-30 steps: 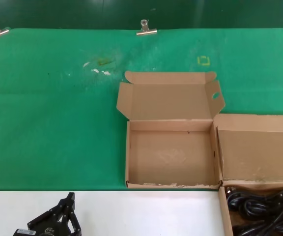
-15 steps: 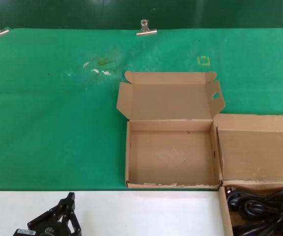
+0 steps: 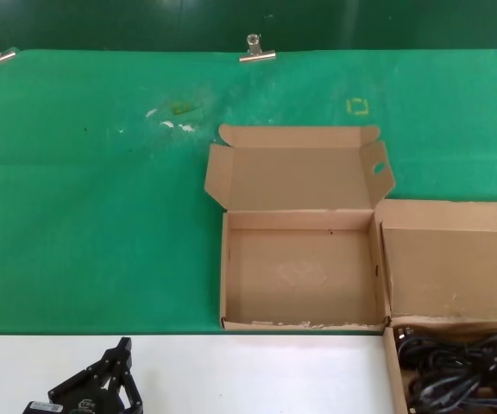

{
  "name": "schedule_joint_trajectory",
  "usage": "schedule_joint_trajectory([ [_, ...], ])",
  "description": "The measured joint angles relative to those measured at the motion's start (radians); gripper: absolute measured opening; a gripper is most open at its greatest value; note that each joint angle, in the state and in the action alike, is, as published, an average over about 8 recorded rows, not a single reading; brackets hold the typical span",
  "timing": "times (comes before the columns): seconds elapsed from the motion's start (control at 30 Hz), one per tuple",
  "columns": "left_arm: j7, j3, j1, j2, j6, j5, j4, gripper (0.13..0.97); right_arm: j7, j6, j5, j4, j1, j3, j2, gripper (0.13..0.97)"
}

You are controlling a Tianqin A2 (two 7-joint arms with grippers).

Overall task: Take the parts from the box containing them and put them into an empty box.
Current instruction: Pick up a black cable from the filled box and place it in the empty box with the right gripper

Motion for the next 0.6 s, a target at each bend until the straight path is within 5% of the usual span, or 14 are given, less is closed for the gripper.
schedule_joint_trajectory([
  [0.33,0.0,0.0,0.0,0.0,0.0,0.0,0.0,0.149,0.07,-0.036,0.026,0.105,0.066,0.036,0.008,0.196],
  [0.6,0.0,0.0,0.0,0.0,0.0,0.0,0.0,0.149,0.122,-0.039,-0.007,0.121,0.167,0.008,-0.093,0.195],
])
